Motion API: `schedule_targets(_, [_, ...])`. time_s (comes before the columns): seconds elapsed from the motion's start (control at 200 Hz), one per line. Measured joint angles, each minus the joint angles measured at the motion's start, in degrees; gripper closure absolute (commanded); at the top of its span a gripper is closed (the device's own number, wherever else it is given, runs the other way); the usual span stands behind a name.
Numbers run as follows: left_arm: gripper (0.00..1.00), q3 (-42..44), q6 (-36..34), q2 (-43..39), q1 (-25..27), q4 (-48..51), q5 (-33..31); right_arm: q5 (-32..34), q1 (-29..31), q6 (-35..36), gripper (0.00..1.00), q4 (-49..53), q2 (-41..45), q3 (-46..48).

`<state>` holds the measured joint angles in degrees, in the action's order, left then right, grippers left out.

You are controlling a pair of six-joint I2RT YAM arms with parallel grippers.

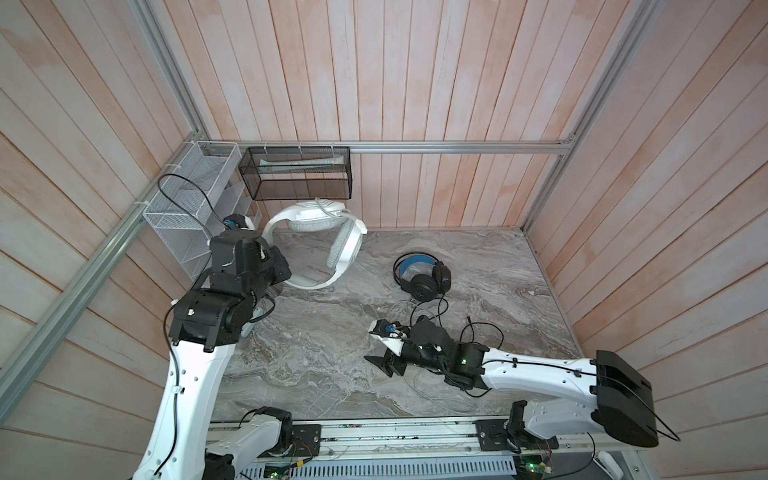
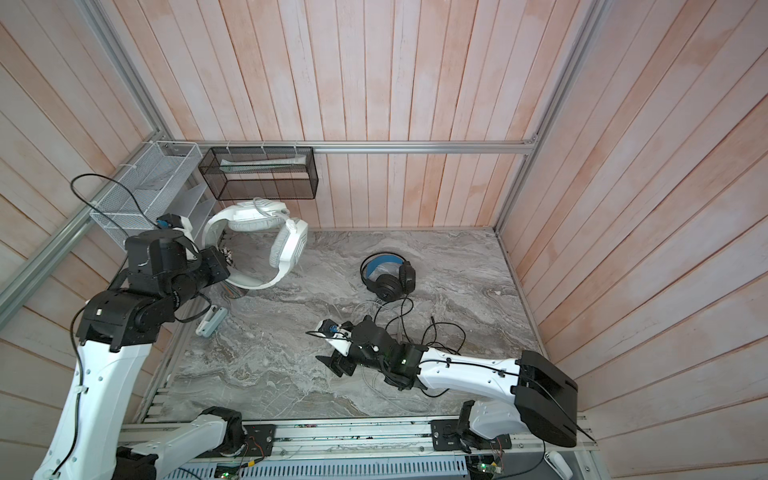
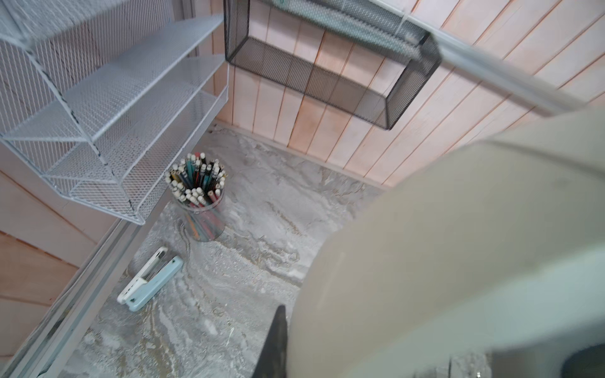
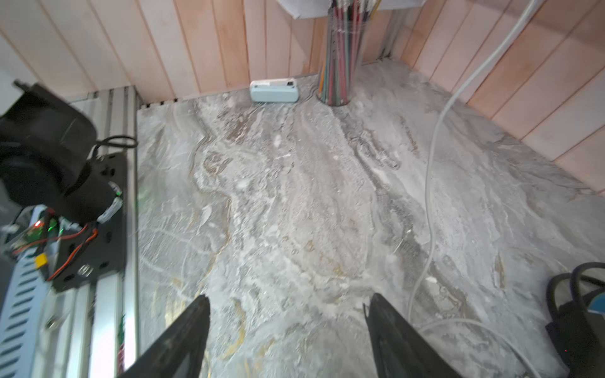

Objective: Wrap the headphones

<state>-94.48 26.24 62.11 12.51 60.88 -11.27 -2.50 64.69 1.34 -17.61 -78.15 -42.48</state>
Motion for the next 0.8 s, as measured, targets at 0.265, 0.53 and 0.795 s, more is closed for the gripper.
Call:
schedule_targets(0.265, [1.0, -6.4, 2.3, 0.2, 2.3, 4.9, 4.2, 2.8, -3.6, -1.6, 0.03, -16.3, -13.2, -5.1])
schedule_targets(0.53, [1.0, -6.4, 2.8, 1.3, 2.3, 7.4, 5.9, 7.8, -4.4, -0.9, 0.06, -24.9, -15.9, -5.0])
schedule_targets(0.795, [1.0, -6.6, 3.0, 1.7, 2.3, 8.1, 6.6, 10.9, -7.2, -1.2, 0.12, -28.3, -24.1, -8.7])
